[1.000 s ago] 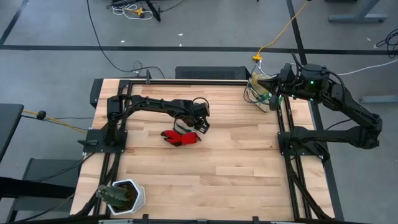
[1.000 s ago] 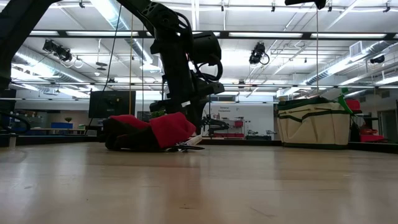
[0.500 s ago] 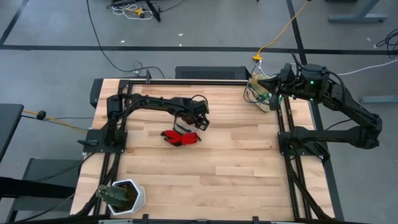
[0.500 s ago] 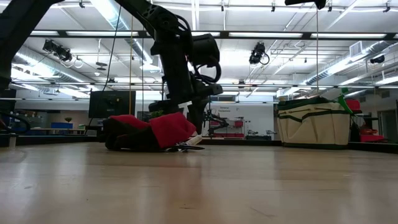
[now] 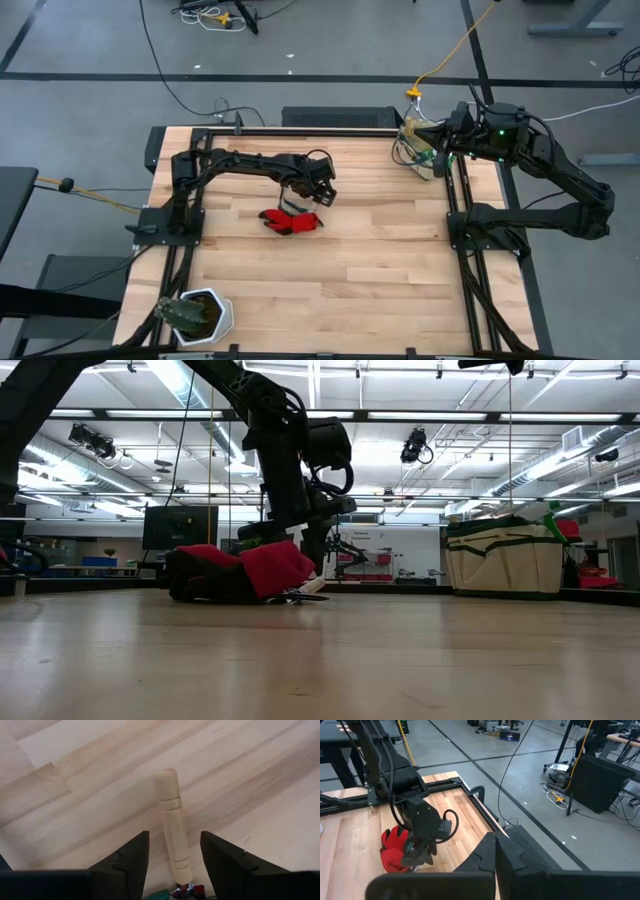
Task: Pick & Place Garden tools in Gardening bag
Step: Put the brown trowel into the gardening bag
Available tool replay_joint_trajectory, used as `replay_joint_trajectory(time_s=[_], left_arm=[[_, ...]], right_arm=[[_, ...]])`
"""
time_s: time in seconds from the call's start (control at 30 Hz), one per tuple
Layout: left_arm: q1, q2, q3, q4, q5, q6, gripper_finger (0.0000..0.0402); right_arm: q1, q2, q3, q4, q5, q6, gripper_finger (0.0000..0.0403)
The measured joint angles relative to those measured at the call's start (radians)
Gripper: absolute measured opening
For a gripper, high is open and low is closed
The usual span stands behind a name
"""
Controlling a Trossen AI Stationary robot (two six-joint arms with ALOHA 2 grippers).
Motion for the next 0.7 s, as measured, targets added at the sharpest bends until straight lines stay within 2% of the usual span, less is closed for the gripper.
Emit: replay_joint_trajectory(time_s=[0.7], left_arm=[[-0.004, 0.071, 0.000, 0.023, 0.003, 0.005, 0.0172]], right_arm=[[0.000, 0.006, 0.000, -0.001, 0.000, 0.000, 0.0000]])
